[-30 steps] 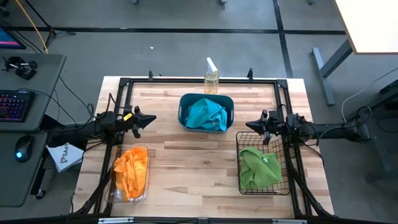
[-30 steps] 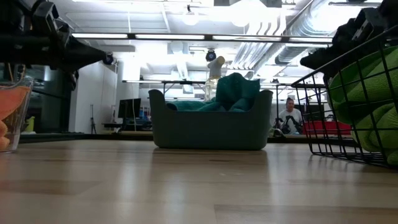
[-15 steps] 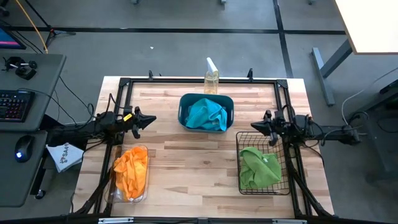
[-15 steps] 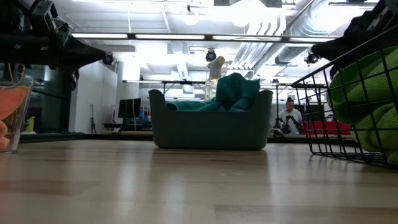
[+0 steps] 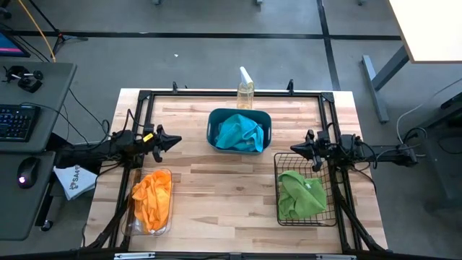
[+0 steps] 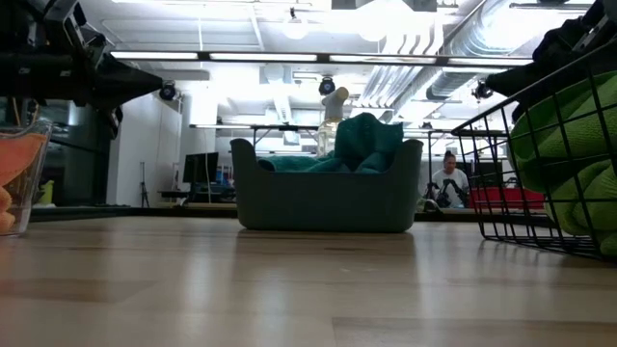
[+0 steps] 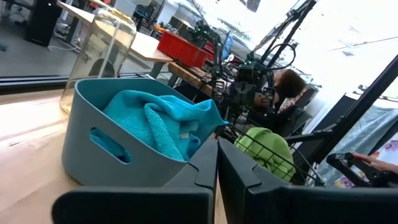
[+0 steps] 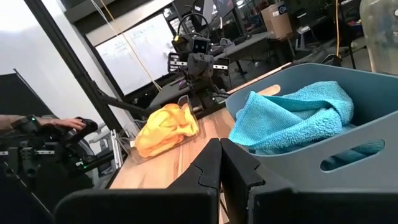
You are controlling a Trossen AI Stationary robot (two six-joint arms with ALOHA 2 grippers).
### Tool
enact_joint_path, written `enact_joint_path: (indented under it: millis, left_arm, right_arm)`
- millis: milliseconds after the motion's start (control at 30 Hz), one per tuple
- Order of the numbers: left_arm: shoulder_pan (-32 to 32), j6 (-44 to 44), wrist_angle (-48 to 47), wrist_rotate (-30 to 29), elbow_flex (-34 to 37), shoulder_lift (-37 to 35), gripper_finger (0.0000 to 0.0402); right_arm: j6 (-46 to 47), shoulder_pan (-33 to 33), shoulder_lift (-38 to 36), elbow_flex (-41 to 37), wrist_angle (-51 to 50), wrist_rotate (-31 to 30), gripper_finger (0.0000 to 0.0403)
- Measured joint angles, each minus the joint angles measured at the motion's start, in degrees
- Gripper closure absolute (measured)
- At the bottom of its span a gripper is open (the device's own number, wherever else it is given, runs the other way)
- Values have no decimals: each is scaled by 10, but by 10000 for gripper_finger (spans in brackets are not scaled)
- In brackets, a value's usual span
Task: Sort microfiber towel by color & place in baskets
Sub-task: Return to Home Position
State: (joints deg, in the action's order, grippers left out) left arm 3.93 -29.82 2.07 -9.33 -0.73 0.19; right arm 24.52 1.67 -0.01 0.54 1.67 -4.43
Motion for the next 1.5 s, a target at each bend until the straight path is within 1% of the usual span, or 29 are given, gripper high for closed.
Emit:
enact_joint_path:
  millis: [533, 1500]
  left_arm:
    - [-19, 0, 0, 0, 0, 0, 401]
    - [-18, 0, -1, 0, 0, 1, 402]
  right_arm:
    - [-1, -2, 8, 0, -1, 0, 402]
    - [0, -2, 8, 0, -1, 0, 402]
